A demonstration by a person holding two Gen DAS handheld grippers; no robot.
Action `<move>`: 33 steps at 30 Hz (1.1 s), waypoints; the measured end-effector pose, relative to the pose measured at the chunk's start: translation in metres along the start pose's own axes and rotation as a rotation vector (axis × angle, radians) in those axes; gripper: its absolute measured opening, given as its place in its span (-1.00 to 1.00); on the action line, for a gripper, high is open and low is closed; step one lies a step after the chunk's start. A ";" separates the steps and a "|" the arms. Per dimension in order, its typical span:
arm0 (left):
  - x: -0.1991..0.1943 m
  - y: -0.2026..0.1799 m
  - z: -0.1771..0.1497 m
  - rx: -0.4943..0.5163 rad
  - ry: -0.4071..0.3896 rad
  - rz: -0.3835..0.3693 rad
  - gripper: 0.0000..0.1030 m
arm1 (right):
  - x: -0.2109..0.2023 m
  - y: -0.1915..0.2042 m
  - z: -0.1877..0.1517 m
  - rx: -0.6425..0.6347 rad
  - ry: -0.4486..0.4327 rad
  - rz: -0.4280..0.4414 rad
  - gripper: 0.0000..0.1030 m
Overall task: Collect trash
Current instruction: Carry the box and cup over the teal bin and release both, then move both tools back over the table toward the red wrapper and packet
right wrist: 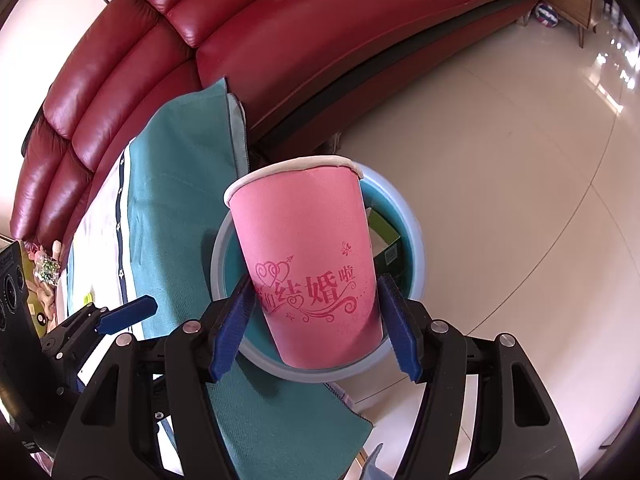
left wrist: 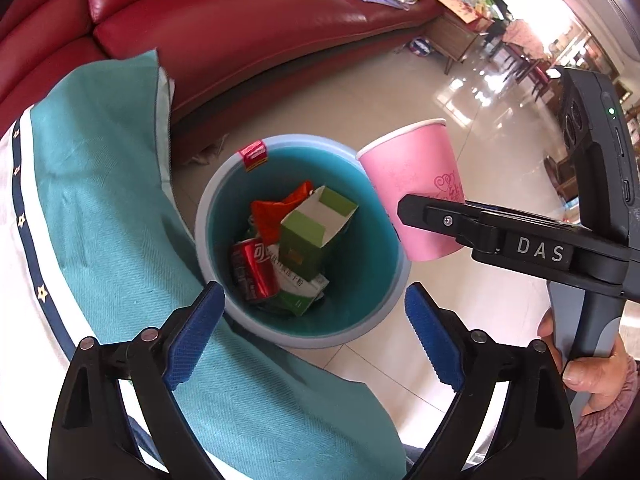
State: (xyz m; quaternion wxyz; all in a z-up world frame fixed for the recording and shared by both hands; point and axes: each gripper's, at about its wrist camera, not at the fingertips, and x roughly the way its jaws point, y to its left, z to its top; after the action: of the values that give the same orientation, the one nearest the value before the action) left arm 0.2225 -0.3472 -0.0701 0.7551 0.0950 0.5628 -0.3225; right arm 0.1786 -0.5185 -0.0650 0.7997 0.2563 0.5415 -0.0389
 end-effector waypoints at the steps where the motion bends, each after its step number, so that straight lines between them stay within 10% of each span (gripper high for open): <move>1: -0.001 0.003 -0.002 -0.006 -0.002 0.004 0.80 | 0.002 0.001 0.000 -0.002 0.005 0.001 0.17; 33: -0.073 0.021 -0.061 -0.057 -0.087 0.038 0.92 | -0.048 0.070 -0.048 -0.108 -0.006 -0.078 0.78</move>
State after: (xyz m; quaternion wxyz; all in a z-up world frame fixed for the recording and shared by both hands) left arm 0.1753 -0.2721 -0.0291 0.7873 0.0700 0.5364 -0.2959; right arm 0.1424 -0.4465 -0.0102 0.8118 0.1913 0.5502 -0.0417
